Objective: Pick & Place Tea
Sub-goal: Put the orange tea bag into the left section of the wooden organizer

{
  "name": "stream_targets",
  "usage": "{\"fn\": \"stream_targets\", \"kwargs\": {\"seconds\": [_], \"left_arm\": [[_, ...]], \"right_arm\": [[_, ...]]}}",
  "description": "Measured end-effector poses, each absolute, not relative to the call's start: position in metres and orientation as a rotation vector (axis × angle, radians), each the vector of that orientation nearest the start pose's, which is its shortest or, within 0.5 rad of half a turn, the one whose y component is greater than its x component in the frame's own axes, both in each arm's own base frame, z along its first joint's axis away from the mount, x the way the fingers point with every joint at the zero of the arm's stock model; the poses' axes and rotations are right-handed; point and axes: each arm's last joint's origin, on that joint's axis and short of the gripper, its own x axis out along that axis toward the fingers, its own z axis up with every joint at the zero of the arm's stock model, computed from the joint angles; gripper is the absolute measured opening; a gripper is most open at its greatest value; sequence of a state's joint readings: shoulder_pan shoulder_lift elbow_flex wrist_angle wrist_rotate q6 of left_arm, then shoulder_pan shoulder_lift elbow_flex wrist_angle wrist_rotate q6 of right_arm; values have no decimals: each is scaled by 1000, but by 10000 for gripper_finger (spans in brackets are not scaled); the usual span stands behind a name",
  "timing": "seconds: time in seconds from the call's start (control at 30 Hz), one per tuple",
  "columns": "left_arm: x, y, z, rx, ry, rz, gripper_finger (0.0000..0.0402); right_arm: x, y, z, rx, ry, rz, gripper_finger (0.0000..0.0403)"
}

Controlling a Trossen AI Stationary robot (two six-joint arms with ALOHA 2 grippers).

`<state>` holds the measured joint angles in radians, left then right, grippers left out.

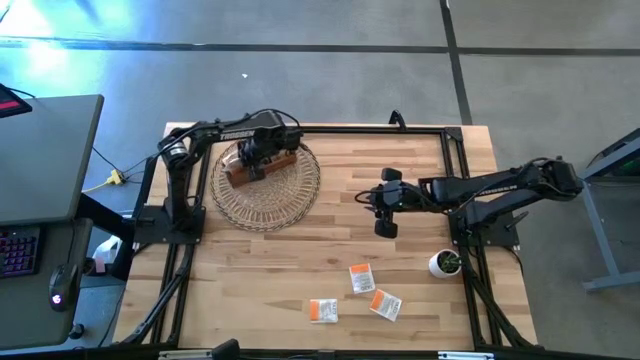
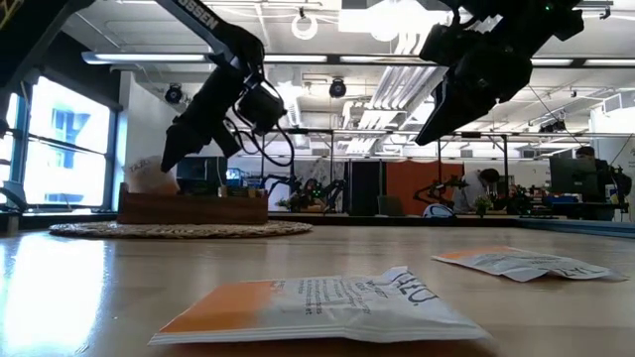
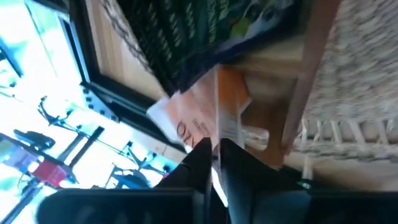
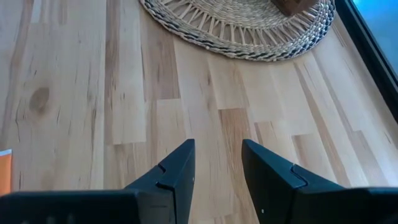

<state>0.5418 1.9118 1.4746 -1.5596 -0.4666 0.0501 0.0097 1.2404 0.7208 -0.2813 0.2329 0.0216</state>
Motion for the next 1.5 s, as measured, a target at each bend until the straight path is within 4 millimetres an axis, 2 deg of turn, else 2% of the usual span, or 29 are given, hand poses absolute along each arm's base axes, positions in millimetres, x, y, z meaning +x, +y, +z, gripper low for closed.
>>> {"fn": "stream_targets", "kwargs": {"seconds": [0.23, 0.37, 0.43, 0.57, 0.7, 0.77, 0.9, 1.0, 1.1, 1.2, 1.33, 1.5], "left_arm": [[266, 174, 218, 38, 2086, 601, 98], [265, 176, 220, 117, 2095, 673, 126], [265, 176, 220, 49, 2067, 727, 133], [268, 171, 221, -277, 1978, 752, 134], [277, 162, 233, -234, 1918, 801, 123], [281, 157, 245, -201, 1845, 846, 115], [275, 140, 290, -166, 1653, 888, 105], [258, 124, 320, -192, 1495, 937, 104], [229, 109, 348, -244, 1325, 1018, 103], [203, 96, 363, -312, 1099, 1105, 103], [179, 82, 347, -361, 922, 1120, 103], [169, 73, 295, -409, 918, 1065, 103]], "right_arm": [[244, -4, 215, -77, 793, -219, 129], [244, -4, 215, -77, 793, -220, 129], [244, -4, 215, -77, 793, -220, 129], [244, -4, 215, -77, 793, -219, 129], [243, -4, 215, -79, 796, -219, 129], [242, -4, 214, -82, 810, -218, 129], [240, -4, 212, -86, 845, -217, 129], [239, -4, 211, -89, 865, -216, 129], [238, -4, 210, -90, 872, -217, 129], [238, -4, 210, -90, 870, -216, 129], [238, -4, 210, -89, 867, -217, 129], [239, -4, 211, -87, 856, -217, 129]]}}
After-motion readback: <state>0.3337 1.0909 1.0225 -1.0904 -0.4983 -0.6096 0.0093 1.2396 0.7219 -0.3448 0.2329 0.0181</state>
